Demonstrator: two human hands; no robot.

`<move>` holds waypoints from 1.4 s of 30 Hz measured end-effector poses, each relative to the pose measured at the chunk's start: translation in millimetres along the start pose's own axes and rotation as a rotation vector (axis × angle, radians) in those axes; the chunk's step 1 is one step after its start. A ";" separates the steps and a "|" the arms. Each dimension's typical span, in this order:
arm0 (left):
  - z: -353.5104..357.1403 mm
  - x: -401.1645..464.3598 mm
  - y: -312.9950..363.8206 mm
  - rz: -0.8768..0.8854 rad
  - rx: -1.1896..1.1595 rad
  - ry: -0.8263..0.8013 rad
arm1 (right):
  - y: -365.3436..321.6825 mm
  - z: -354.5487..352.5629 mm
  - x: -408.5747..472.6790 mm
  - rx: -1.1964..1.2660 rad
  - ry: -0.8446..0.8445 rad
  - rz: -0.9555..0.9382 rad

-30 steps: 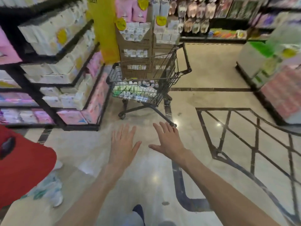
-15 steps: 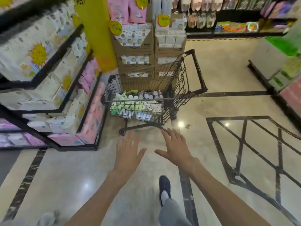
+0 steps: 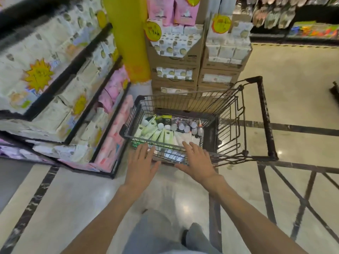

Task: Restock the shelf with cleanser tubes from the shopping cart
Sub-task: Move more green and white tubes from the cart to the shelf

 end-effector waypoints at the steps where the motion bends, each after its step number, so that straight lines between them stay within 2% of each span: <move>1: -0.2 16.9 -6.3 -0.004 -0.005 -0.013 | -0.3 1.7 18.4 0.001 -0.004 0.002; 11: 27.3 212.1 -123.2 0.020 -0.071 -0.159 | -19.6 34.6 205.8 0.085 -0.088 0.158; 19: 84.3 310.6 -199.6 0.045 -0.024 -0.380 | -35.4 69.7 305.5 0.145 -0.216 0.312; 30: 221.4 363.7 -245.9 -0.163 -0.129 -0.618 | -34.6 180.4 394.1 0.234 -0.400 0.370; 37: 275.8 365.9 -250.0 -0.265 0.019 -0.667 | -24.7 252.7 410.0 0.336 -0.476 0.437; 42: 291.2 367.4 -242.2 -0.317 0.144 -0.605 | -18.5 278.1 416.5 0.387 -0.478 0.465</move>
Point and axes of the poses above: each hand's wrist, its own x-axis towards the middle knuckle, its own z-axis out of the palm, y = z × x, the point moved 5 cm from there along x, towards the middle knuckle, and after that the axes turned 3 degrees about -x, right-handed, at the moved point
